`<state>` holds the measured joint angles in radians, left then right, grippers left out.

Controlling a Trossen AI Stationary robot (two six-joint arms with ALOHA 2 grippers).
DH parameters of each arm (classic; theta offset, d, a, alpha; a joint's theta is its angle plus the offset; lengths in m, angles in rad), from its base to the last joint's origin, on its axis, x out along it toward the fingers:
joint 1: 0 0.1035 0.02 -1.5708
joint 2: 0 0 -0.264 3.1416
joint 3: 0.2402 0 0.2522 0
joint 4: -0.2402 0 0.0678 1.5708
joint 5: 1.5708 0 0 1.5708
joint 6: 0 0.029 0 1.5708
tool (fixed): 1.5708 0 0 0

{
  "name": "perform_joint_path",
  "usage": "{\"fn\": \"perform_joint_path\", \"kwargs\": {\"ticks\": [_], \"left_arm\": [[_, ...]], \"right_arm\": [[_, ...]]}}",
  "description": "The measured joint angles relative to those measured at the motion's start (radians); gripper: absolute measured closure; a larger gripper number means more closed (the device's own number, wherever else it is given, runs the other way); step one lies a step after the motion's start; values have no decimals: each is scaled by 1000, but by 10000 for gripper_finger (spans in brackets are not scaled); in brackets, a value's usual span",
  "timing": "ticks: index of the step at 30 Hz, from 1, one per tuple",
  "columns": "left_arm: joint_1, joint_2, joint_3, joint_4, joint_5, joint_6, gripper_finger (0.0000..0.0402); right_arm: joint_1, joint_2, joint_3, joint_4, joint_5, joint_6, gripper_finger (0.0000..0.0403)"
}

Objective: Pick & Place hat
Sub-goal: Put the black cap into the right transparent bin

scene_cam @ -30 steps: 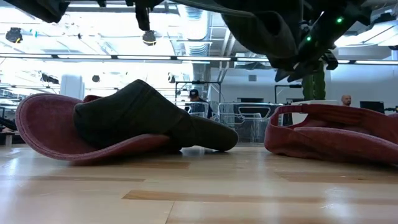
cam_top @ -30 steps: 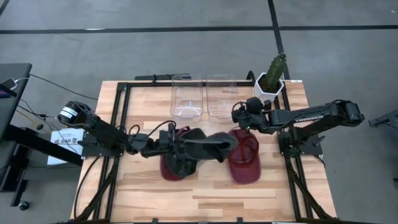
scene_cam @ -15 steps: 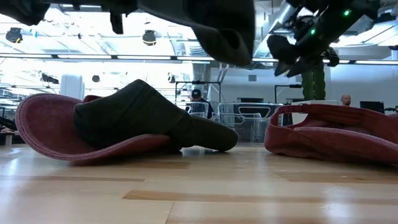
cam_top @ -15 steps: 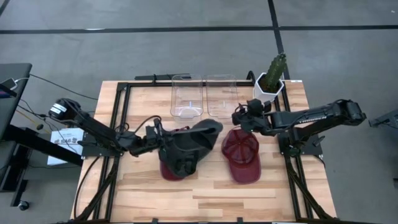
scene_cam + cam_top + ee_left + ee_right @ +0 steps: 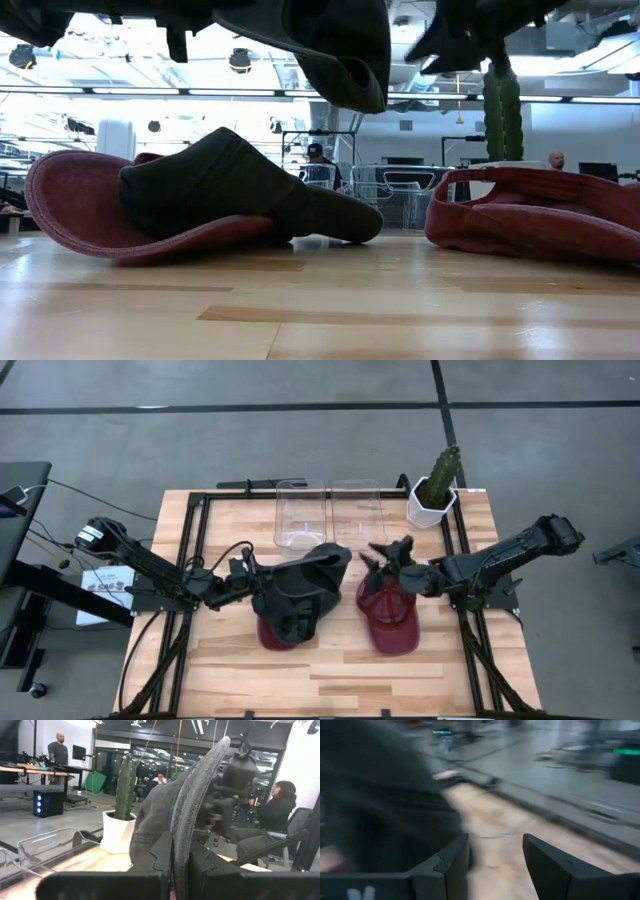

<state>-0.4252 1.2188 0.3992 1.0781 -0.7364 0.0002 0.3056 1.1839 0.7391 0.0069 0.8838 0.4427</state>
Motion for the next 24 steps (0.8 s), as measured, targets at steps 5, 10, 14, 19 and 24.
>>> {"fn": "perform_joint_path", "kwargs": {"ticks": [5, 10, 14, 19, 24], "left_arm": [[0, 0, 0, 0, -4, 2, 380], [0, 1, 0, 0, 34, -35, 380], [0, 1, 0, 4, 85, -68, 380], [8, 1, 1, 7, 90, -92, 380], [34, 26, 2, 7, 90, -125, 380]], "right_arm": [[68, -2, 0, 115, -185, -129, 227], [109, -2, 0, 173, -352, -228, 226], [113, 0, 0, 176, -361, -285, 225], [80, 41, 0, 200, -358, -322, 227], [37, 118, 0, 276, -322, -391, 225]]}}
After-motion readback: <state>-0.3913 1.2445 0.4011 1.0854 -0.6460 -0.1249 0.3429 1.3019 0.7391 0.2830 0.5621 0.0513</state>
